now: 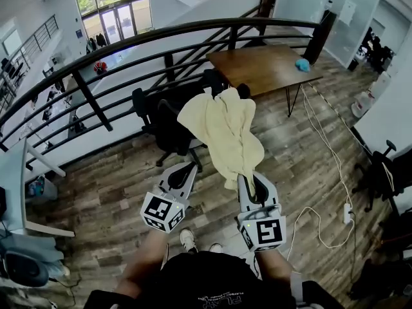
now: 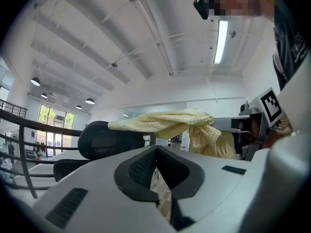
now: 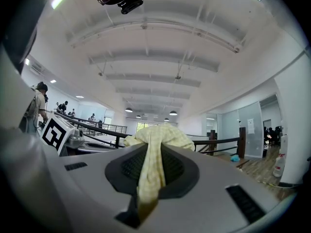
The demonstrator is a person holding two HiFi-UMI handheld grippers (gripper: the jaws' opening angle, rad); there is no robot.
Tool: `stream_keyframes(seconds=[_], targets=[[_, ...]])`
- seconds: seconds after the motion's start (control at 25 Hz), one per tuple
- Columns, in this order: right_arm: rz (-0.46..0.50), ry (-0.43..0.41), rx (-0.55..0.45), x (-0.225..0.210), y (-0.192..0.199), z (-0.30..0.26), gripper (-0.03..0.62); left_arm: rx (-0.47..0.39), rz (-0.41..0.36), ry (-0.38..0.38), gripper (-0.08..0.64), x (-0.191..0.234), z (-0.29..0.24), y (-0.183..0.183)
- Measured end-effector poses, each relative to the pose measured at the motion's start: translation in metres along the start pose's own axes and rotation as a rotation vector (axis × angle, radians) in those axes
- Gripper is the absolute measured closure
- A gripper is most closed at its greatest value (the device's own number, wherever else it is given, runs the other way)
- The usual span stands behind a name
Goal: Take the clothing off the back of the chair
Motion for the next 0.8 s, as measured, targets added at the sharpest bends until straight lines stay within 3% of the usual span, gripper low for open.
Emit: stream_keyframes(seconds=[0.4,0.8], targets=[[-0.015,-0.02,-0.003,0.002,0.015,0.049,0.545,0.026,0.001,-0.037,0.546,-0.047,0.036,0.018],[-0.032,0.005,0.03,-0.004,0.026,0.052,0.545,0.039,0.0,-0.035,0.546,-0.054,0.042,0.018]])
Point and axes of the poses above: the fingertips, and each gripper's own axes: z backward along the fingers, x to its left, y out of its underside, the point moved 2 cm from there along z, backward along the fingers, and after that the axes turned 9 degrees about -z, right-handed, at the moved point
